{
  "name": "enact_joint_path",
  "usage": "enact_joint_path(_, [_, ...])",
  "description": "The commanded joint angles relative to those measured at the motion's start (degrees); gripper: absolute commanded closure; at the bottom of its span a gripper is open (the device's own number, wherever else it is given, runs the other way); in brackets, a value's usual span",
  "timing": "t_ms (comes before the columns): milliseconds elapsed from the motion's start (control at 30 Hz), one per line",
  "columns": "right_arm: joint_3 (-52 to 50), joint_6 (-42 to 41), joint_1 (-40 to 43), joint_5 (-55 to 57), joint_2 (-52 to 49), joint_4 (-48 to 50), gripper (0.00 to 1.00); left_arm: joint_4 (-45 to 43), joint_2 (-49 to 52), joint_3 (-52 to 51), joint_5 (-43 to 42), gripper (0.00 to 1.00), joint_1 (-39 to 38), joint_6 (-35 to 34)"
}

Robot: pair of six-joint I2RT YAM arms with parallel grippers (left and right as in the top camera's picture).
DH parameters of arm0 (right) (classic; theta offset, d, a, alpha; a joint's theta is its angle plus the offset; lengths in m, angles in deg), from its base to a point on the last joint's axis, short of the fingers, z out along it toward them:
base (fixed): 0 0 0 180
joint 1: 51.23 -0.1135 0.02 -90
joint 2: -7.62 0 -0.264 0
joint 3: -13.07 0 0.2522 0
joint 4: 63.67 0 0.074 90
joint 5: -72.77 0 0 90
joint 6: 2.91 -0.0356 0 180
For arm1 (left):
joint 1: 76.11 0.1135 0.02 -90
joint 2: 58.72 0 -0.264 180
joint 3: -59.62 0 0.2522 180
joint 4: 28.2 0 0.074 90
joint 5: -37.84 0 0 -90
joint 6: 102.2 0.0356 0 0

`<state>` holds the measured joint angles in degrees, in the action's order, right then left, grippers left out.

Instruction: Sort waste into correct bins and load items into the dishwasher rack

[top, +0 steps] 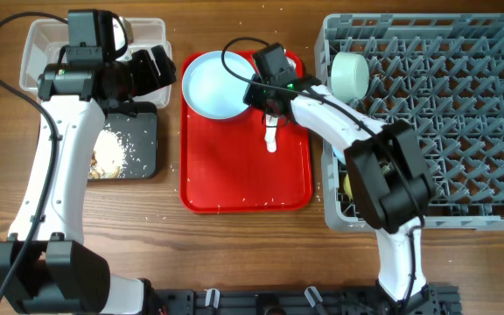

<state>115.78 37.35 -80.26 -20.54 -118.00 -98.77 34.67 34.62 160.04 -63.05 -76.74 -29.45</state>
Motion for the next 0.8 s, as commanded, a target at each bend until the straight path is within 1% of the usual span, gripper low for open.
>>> enact_joint_path(0, [-0.57,-1.44,-0.24,-3.21,-3.21,1.18,0.64,-0.13,-0.61,0.74,0.31,0.00,0.26,0.31])
enact_joint_path(33, [-0.57,-1.44,-0.24,-3.23,-3.21,1.16,0.68,-0.13,-0.61,0.74,0.31,0.00,0.26,0.31])
enact_joint_path(100, [-0.57,-1.25,-0.37,-4.59,-3.30,0.74,0.84,-0.15,-0.61,0.74,0.31,0.00,0.26,0.31])
enact_joint_path(133, [-0.57,-1.25,-0.37,-4.96,-3.34,0.00,0.95,-0.15,-0.61,0.74,0.31,0.00,0.26,0.31])
enact_joint_path(333, [0.57,-0.17,0.09,-5.95,-3.13,-1.53,0.95,-0.15,-0.61,0.74,0.31,0.00,0.26,0.31])
enact_joint_path(433, [3.80,9.25,1.70,-7.80,-0.35,-2.91,0.95,-0.15,-0.61,0.74,0.31,0.00,0.26,0.31])
enact_joint_path(467, [4.61,11.72,2.38,-5.18,1.95,-4.57,0.96,-0.15,-0.61,0.74,0.31,0.00,0.26,0.31])
enact_joint_path(500, [4.96,15.69,3.39,0.87,6.49,-6.56,0.96,-0.15,-0.61,0.74,0.31,0.00,0.26,0.31])
enact_joint_path(567, [4.96,19.93,4.87,12.44,14.29,-9.79,0.96,-0.15,-0.61,0.74,0.31,0.00,0.26,0.31])
enact_joint_path(667, [4.96,27.39,7.48,23.58,24.06,-14.10,0.96,-0.15,-0.61,0.74,0.31,0.00,0.26,0.31])
enact_joint_path(767, [4.94,35.76,12.48,37.16,34.12,-21.00,0.96,-0.15,-0.61,0.74,0.31,0.00,0.26,0.31])
